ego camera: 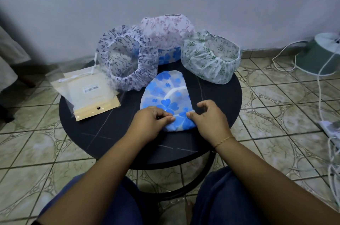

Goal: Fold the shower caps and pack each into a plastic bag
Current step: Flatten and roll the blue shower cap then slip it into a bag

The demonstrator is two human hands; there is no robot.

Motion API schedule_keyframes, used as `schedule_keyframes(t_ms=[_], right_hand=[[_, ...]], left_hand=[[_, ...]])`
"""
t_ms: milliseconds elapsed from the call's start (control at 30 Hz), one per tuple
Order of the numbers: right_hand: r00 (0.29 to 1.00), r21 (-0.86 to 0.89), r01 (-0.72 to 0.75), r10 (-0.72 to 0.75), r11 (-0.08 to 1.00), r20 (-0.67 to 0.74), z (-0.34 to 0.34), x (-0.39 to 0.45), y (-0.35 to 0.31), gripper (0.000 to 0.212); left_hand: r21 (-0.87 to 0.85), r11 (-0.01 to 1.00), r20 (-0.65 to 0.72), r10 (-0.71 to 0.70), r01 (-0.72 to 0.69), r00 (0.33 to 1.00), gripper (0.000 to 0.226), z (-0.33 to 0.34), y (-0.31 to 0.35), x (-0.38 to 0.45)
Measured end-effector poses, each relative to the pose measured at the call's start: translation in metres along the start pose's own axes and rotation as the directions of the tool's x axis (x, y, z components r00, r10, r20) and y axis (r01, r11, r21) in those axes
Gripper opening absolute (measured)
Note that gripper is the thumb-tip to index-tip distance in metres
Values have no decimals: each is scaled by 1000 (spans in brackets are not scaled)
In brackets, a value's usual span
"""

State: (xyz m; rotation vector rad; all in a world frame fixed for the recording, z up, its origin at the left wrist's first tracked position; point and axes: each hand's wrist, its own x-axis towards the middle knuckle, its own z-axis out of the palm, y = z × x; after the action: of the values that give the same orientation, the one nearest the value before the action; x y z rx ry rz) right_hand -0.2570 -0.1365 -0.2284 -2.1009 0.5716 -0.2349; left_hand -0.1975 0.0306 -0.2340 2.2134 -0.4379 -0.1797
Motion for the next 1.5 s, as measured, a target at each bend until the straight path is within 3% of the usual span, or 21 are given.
schedule_keyframes(t_ms=[100,233,300,400,533,667,767,867,933,1000,1167,1333,1500], right_hand=[[970,-179,233,-241,956,-20,4,-12,2,34],[709,-504,606,-705,615,-8,3,-22,10,27],[649,-556,677,-748,482,141,7,-25,17,35],[729,-659,627,-612,415,309,14,-30,27,55],[814,-684,571,-421,454,400,9,-31,27,73],[785,-624,620,-398,477,476,4,-30,20,76],[767,-570,641,-471,515,437,3,-29,22,79],[781,-541,625,-438,563,446,0,-27,23,82],[783,-510,621,-439,595,441,-4,-25,19,70],[779,-480,623,-434,617,453,-6,-22,18,52],[783,-333,608,-472,721,406,-10,-21,18,50],[824,-226,553,-485,802,294,-10,-18,17,30],[860,-189,492,-443,850,253,-11,-12,12,23]], left_hand=[[3,1000,18,-10,10,1000,6,0,0,1],[49,999,26,12,-13,1000,11,1,0,1],[69,997,33,24,-26,999,13,0,0,1],[97,993,24,67,-69,997,13,0,0,0],[211,954,-15,220,-212,975,18,3,-5,-5],[345,870,13,370,-351,929,11,-2,-12,-8],[419,816,86,401,-399,912,13,-8,-13,-9],[424,817,128,374,-392,918,26,-14,-8,-13],[407,833,153,344,-376,926,41,-16,-8,-15],[423,816,154,363,-394,919,39,-17,-9,-14],[384,824,78,421,-417,904,46,-14,-15,-10],[342,859,32,394,-380,919,42,-13,-17,-9],[377,855,149,323,-356,934,42,-15,-11,-6]])
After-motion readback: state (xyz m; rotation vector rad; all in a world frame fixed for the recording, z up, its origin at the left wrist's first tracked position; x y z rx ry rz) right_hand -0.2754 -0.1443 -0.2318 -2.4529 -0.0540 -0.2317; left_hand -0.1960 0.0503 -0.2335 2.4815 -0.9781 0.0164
